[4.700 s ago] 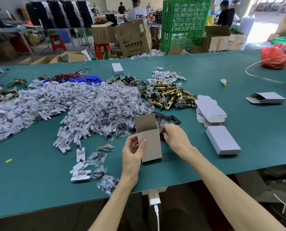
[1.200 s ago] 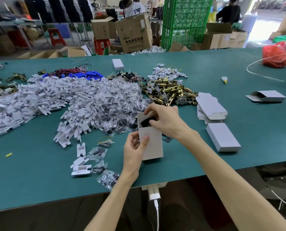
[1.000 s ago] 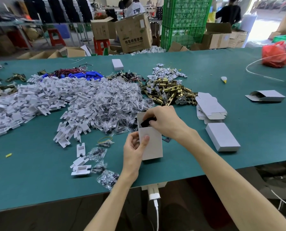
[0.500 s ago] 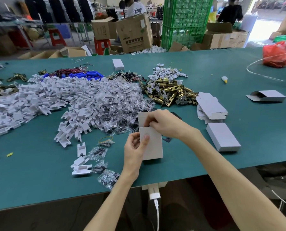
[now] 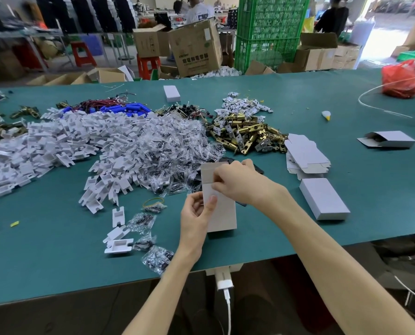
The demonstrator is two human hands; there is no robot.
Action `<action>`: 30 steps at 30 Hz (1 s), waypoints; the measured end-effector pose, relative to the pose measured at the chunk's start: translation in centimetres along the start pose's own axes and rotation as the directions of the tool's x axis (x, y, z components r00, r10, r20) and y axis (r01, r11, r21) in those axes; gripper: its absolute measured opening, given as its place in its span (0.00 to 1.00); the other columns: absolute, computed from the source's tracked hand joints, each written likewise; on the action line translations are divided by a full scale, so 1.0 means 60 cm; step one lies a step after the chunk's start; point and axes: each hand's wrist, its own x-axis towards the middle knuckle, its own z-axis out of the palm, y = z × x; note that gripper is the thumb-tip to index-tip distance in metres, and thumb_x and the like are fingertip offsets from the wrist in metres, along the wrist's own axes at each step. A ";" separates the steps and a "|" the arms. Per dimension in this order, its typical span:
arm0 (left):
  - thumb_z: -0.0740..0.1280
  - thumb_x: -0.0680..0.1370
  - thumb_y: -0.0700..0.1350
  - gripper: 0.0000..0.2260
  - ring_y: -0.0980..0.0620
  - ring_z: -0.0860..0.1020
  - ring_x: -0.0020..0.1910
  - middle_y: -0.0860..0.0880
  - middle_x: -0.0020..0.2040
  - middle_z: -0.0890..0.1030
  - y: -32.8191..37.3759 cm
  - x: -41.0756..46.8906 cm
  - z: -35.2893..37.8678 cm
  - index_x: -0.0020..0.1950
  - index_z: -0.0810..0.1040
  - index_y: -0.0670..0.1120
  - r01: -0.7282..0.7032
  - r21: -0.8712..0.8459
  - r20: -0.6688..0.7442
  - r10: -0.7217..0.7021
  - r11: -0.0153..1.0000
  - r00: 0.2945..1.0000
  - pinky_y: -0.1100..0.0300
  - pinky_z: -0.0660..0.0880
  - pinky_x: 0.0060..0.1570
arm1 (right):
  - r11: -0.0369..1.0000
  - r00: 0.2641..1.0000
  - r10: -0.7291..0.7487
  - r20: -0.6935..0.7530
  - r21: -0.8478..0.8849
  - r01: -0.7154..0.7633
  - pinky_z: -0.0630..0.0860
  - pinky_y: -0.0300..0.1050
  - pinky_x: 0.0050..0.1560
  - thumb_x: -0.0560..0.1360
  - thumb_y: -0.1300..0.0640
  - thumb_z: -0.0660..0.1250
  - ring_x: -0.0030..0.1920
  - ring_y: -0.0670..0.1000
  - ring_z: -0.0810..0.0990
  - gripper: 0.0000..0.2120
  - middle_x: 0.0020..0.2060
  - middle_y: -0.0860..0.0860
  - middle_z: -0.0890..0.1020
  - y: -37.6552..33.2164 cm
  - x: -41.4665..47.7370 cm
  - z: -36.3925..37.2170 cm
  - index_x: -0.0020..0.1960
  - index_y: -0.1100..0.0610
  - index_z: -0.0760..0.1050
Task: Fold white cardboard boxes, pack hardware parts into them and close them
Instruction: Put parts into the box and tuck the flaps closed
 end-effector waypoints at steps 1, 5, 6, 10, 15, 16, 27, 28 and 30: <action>0.76 0.73 0.57 0.22 0.49 0.85 0.53 0.46 0.54 0.86 -0.001 0.000 -0.001 0.61 0.79 0.46 0.000 0.003 0.002 0.000 1.000 1.000 0.56 0.82 0.50 | 0.999 1.000 -0.001 -0.009 -0.034 0.001 0.60 0.55 0.60 0.82 0.54 0.60 0.42 0.53 0.70 0.10 0.39 0.49 0.77 -0.002 -0.001 0.001 0.47 0.56 0.77; 0.76 0.73 0.58 0.22 0.49 0.85 0.53 0.46 0.54 0.86 0.001 -0.001 0.000 0.61 0.79 0.47 0.005 0.018 0.006 -0.006 1.000 1.000 0.58 0.82 0.48 | 0.997 1.000 0.005 -0.018 -0.082 -0.006 0.61 0.54 0.60 0.83 0.52 0.59 0.42 0.54 0.70 0.11 0.36 0.48 0.74 -0.004 -0.006 -0.004 0.44 0.53 0.74; 0.77 0.73 0.58 0.22 0.50 0.85 0.53 0.46 0.54 0.86 0.002 -0.002 0.000 0.61 0.79 0.47 0.003 0.024 0.008 -0.003 1.000 1.000 0.59 0.81 0.48 | 0.995 1.000 0.010 -0.014 -0.099 -0.011 0.62 0.54 0.61 0.84 0.51 0.59 0.42 0.55 0.70 0.12 0.36 0.48 0.73 -0.004 -0.006 -0.007 0.44 0.53 0.74; 0.77 0.76 0.51 0.18 0.52 0.84 0.54 0.47 0.55 0.86 0.010 -0.004 -0.002 0.62 0.79 0.45 -0.021 0.039 0.045 0.019 0.999 0.999 0.62 0.80 0.50 | 0.994 1.000 0.008 -0.004 -0.109 -0.008 0.63 0.54 0.60 0.84 0.49 0.61 0.41 0.55 0.72 0.15 0.34 0.47 0.74 -0.014 -0.013 -0.023 0.41 0.54 0.74; 0.76 0.76 0.47 0.15 0.54 0.85 0.52 0.50 0.53 0.87 0.014 -0.009 0.004 0.60 0.79 0.44 -0.028 0.071 0.122 0.020 0.997 0.992 0.64 0.80 0.48 | 0.998 0.957 -0.063 -0.283 -0.016 0.061 0.70 0.50 0.51 0.83 0.56 0.61 0.50 0.56 0.78 0.07 0.45 0.51 0.82 -0.035 -0.018 -0.040 0.48 0.55 0.76; 0.76 0.77 0.47 0.15 0.54 0.85 0.52 0.49 0.53 0.87 0.013 -0.010 0.004 0.60 0.79 0.44 -0.026 0.077 0.131 0.016 0.997 0.991 0.64 0.80 0.48 | 0.996 0.948 -0.088 -0.305 -0.008 0.089 0.73 0.51 0.53 0.83 0.57 0.62 0.52 0.56 0.77 0.06 0.48 0.52 0.82 -0.039 -0.016 -0.039 0.51 0.57 0.77; 0.70 0.68 0.54 0.21 0.64 0.80 0.48 0.61 0.49 0.84 0.012 -0.011 0.000 0.60 0.77 0.53 -0.041 0.260 0.138 0.005 0.965 0.990 0.68 0.76 0.44 | 0.969 0.982 -0.184 0.036 -0.162 0.188 0.69 0.52 0.41 0.75 0.71 0.62 0.48 0.59 0.80 0.08 0.44 0.54 0.77 -0.125 0.082 0.055 0.47 0.59 0.72; 0.70 0.67 0.56 0.23 0.65 0.80 0.48 0.61 0.50 0.83 0.013 -0.012 0.001 0.61 0.76 0.52 -0.051 0.257 0.139 0.015 0.965 0.990 0.69 0.75 0.44 | 0.972 0.983 -0.174 0.054 -0.150 0.180 0.69 0.52 0.41 0.75 0.71 0.61 0.49 0.60 0.81 0.09 0.45 0.54 0.77 -0.127 0.093 0.064 0.48 0.59 0.72; 0.70 0.69 0.53 0.21 0.67 0.79 0.48 0.60 0.51 0.82 0.014 -0.014 0.003 0.61 0.75 0.53 -0.050 0.263 0.124 0.018 0.963 0.992 0.73 0.74 0.44 | 0.979 0.985 -0.147 0.090 -0.131 0.158 0.69 0.53 0.44 0.77 0.70 0.60 0.55 0.61 0.79 0.10 0.52 0.57 0.77 -0.130 0.113 0.084 0.55 0.60 0.74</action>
